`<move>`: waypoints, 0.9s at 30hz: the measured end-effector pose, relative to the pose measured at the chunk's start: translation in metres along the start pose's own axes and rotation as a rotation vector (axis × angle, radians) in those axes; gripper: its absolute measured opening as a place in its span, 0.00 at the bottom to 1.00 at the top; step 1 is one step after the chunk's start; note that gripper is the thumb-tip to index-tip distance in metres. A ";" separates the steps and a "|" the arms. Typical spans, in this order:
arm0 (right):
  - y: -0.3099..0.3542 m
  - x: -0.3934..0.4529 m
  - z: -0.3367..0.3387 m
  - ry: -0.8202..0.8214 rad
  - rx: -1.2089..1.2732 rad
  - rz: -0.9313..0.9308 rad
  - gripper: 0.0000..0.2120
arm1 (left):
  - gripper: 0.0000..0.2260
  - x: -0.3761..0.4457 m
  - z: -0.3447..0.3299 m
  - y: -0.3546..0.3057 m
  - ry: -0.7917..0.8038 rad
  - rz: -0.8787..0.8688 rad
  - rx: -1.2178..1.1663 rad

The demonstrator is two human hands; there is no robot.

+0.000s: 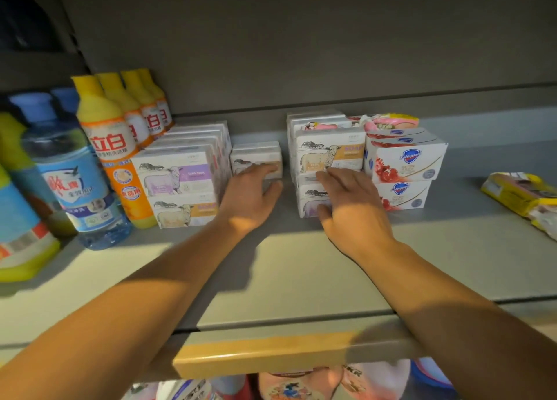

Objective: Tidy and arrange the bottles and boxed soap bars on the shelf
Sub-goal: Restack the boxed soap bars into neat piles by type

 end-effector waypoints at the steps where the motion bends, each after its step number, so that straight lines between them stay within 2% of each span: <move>1: 0.001 0.000 0.000 0.006 -0.014 0.005 0.26 | 0.16 -0.011 0.001 0.002 0.054 0.024 -0.027; 3: 0.004 0.000 0.003 -0.007 -0.017 0.025 0.24 | 0.16 -0.030 0.004 0.008 0.129 0.075 -0.083; 8: 0.020 -0.001 0.015 -0.055 -0.010 0.108 0.19 | 0.12 -0.061 0.018 0.018 0.141 0.143 -0.267; 11: 0.017 0.004 0.010 0.064 0.070 0.070 0.20 | 0.10 -0.061 0.020 0.021 0.133 0.174 -0.375; 14: 0.011 0.006 0.002 0.225 0.163 0.002 0.23 | 0.10 -0.057 0.024 0.021 0.141 0.176 -0.377; 20: 0.032 -0.001 0.010 0.188 0.590 -0.108 0.20 | 0.17 -0.054 0.020 0.018 0.237 0.150 -0.556; 24: 0.044 -0.002 0.005 0.076 0.905 -0.211 0.16 | 0.10 -0.051 0.023 0.023 0.215 0.161 -0.698; 26: 0.041 -0.009 0.000 0.050 0.940 -0.258 0.14 | 0.07 -0.053 0.022 0.034 0.195 0.243 -0.797; 27: 0.039 -0.014 -0.005 0.086 0.936 -0.267 0.17 | 0.06 -0.054 0.021 0.038 0.187 0.286 -0.842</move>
Point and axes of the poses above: each hand's wrist, its own x-axis towards the middle knuckle, its own z-axis out of the back of the hand, y = z × x, the point moved 10 cm from there along x, towards the middle knuckle, and after that the axes turned 5 degrees about x, right-handed, at the moved point
